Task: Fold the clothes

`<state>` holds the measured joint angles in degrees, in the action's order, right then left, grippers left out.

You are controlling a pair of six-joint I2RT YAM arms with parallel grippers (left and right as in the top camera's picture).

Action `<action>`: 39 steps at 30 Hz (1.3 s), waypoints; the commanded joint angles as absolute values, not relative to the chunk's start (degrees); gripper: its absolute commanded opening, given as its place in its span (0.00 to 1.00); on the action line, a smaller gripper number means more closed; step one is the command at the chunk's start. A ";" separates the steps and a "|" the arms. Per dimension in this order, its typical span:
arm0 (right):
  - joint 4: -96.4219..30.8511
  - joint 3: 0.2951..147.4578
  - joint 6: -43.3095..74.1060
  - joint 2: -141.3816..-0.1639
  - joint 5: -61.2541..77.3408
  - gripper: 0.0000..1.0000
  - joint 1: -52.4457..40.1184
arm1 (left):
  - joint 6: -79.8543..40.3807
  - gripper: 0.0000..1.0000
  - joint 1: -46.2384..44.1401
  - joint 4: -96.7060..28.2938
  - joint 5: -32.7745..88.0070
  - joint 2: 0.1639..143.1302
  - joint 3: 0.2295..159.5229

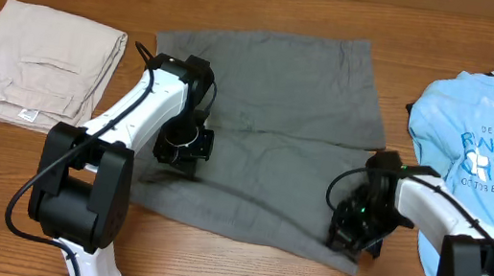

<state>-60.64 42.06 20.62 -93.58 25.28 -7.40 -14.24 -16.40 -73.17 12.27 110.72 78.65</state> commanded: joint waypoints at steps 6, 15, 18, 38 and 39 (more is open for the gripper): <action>-58.94 33.76 25.65 -92.90 25.69 0.04 -11.18 | -14.13 0.04 -16.14 -73.01 10.81 109.80 78.00; -65.49 38.44 21.69 -88.79 32.21 0.04 -12.36 | -14.11 0.04 -16.14 -72.66 9.37 109.80 77.82; -68.75 44.60 20.58 -85.01 30.55 0.04 -12.34 | -14.15 0.04 -16.14 -72.53 9.47 109.80 77.82; -58.26 59.92 22.63 -90.32 1.61 0.04 -9.23 | -13.91 0.04 -16.14 -70.50 8.97 109.80 77.82; -57.01 59.92 22.50 -91.35 1.56 0.04 -9.23 | -13.93 0.04 -16.14 -70.24 8.97 109.80 77.82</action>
